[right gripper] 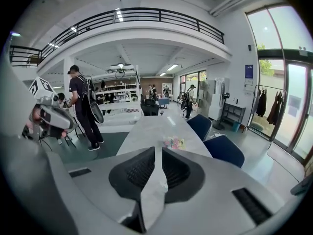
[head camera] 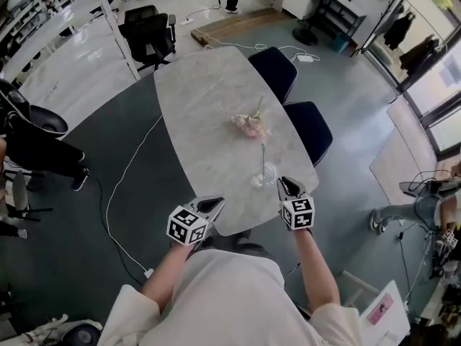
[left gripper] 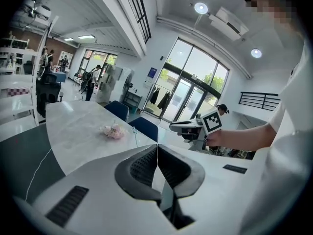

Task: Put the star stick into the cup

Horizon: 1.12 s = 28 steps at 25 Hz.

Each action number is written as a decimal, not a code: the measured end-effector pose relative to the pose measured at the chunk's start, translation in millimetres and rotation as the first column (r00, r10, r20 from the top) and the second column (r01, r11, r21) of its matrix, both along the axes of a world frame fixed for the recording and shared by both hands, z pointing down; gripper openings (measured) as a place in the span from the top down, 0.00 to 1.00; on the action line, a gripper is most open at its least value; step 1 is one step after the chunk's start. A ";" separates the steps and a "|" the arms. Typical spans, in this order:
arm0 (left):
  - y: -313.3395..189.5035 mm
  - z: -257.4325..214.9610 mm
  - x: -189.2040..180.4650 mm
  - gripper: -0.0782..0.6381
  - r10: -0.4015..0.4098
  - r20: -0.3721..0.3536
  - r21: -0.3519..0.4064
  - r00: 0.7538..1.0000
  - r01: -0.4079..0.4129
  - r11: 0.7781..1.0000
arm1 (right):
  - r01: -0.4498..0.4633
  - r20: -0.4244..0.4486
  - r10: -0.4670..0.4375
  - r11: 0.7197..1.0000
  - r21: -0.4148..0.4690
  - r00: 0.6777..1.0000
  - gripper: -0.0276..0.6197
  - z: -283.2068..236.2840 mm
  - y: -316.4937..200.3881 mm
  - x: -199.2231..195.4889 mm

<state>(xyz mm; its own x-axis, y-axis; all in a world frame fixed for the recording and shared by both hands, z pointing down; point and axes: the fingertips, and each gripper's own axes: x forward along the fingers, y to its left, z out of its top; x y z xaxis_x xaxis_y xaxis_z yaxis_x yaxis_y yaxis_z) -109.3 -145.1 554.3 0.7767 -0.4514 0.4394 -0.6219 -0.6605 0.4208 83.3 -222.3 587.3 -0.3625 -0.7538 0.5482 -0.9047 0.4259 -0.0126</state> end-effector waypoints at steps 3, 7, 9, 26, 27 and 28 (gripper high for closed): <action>8.1 -10.0 1.2 0.86 0.064 -0.004 0.012 0.998 -0.064 0.998 | -0.033 0.025 0.032 0.999 0.031 0.999 0.88 -25.4 20.4 -6.2; 18.9 -32.9 -0.1 0.86 0.152 -0.006 0.062 0.988 -0.152 0.986 | -0.070 0.074 0.066 0.996 0.058 0.995 0.90 -54.3 55.2 -21.8; 21.4 -42.8 0.6 0.86 0.183 -0.015 0.091 0.983 -0.181 0.979 | -0.088 0.091 0.081 0.993 0.073 0.992 0.91 -66.5 71.5 -28.2; 58.5 -94.1 48.5 0.86 0.191 -0.044 0.171 0.981 -0.181 0.968 | -0.175 0.176 0.149 0.974 0.144 0.973 0.95 -135.2 168.5 23.5; 59.8 -98.1 50.7 0.86 0.183 -0.047 0.181 0.982 -0.172 0.968 | -0.168 0.176 0.140 0.974 0.153 0.974 0.95 -137.6 169.9 28.0; 59.8 -102.6 53.2 0.86 0.178 -0.047 0.195 0.983 -0.166 0.967 | -0.159 0.170 0.130 0.973 0.170 0.977 0.95 -141.1 170.0 32.4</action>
<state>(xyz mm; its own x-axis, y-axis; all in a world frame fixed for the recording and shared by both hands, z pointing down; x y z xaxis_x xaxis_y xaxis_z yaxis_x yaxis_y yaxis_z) -56.1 -85.4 451.7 0.8735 -0.3784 0.3065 -0.4678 -0.8267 0.3126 115.6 -52.4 446.2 -0.3125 -0.8860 0.3425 -0.9497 0.2987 -0.0939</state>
